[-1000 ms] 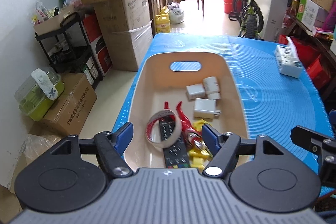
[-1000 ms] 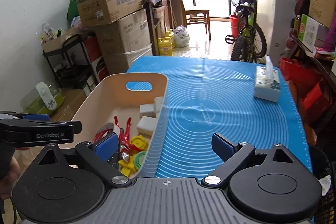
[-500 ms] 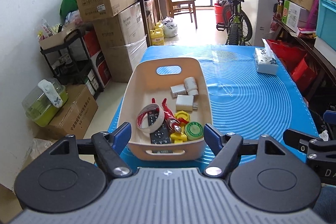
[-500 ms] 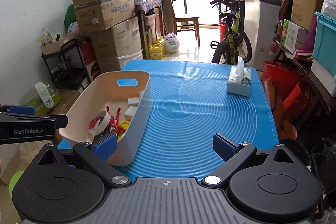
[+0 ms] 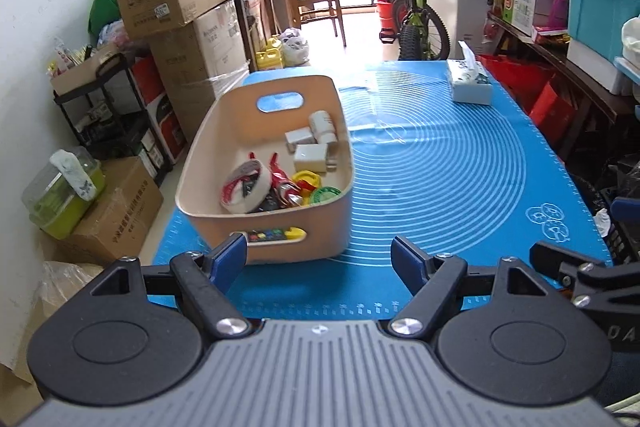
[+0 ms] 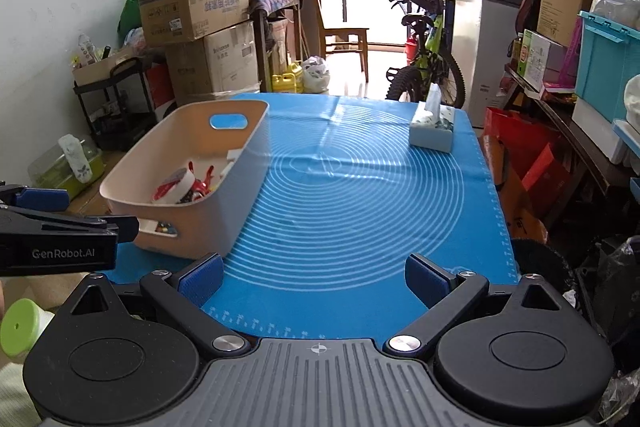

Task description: Organize rigid objects

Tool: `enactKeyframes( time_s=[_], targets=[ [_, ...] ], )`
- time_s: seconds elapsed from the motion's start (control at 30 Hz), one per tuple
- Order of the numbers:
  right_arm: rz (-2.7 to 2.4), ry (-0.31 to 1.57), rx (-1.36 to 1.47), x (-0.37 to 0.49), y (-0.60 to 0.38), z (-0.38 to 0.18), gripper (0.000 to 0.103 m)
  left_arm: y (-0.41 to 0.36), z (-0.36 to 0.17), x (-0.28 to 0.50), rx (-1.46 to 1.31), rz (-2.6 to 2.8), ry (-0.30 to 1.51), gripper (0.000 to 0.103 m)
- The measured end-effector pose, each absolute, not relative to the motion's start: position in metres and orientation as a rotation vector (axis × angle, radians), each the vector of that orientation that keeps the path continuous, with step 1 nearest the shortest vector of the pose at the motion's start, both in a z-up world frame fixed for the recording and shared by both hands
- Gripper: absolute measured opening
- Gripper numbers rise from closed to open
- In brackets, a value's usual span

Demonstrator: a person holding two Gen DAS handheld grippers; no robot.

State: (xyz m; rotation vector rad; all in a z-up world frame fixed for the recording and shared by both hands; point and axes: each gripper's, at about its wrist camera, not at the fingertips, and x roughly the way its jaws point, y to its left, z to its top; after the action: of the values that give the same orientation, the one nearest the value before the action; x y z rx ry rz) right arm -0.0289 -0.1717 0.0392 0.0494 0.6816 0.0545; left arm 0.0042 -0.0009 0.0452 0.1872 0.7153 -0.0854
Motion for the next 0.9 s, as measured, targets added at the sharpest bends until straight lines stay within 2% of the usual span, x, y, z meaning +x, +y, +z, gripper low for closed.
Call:
enactKeyframes(
  time_s=[0.43,0.9],
  targets=[
    [0.033,0.622,0.082,-0.062,-0.18,0.014,0.097,-0.008,0.009,-0.017,0.2,-0.143,0.704,0.079],
    [0.013,0.586,0.069,-0.066,-0.176,0.008,0.097,-0.008,0.002,-0.016,0.177,-0.148,0.711,0.079]
  ],
)
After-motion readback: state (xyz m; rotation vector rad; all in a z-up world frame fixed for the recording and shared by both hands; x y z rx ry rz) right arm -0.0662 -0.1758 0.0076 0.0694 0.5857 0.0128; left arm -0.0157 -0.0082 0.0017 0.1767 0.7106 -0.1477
